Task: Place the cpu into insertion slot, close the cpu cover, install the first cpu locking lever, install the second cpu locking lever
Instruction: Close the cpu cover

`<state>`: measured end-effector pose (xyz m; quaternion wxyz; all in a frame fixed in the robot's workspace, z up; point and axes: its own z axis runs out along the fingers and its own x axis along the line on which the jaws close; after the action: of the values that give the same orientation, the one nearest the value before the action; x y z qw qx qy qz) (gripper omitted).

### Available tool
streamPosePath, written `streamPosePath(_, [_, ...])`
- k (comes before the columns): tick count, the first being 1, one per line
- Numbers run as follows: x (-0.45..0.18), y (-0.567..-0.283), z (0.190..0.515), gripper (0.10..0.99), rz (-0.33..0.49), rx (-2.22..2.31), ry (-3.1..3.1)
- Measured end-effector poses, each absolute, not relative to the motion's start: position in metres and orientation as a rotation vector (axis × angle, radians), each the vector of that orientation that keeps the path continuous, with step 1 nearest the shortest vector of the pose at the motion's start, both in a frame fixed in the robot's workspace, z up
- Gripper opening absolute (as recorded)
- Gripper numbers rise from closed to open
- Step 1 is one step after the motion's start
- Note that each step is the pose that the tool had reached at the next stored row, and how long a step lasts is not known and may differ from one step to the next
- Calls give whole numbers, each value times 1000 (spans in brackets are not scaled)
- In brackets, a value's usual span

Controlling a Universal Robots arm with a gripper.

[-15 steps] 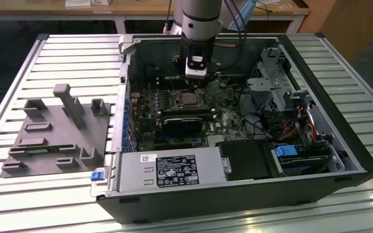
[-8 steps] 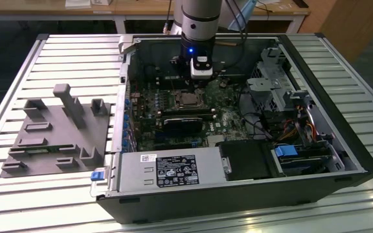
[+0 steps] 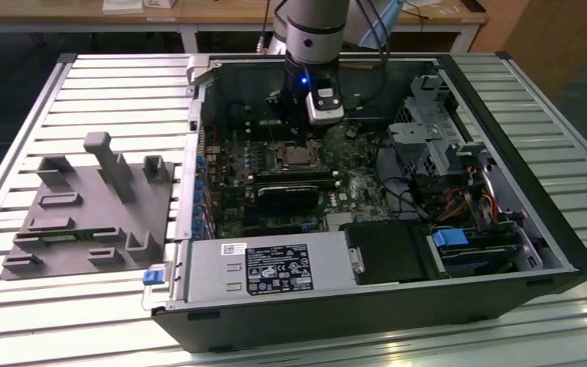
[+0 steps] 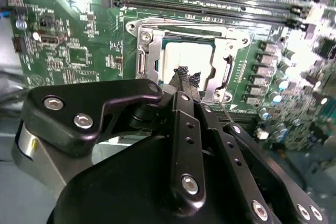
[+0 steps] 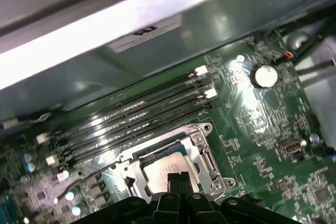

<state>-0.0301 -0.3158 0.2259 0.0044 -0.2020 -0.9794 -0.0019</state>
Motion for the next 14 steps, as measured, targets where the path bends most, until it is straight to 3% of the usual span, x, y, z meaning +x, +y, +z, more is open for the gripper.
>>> streamPosePath(14, [-31,-317,224,102,-19,-414,-3155])
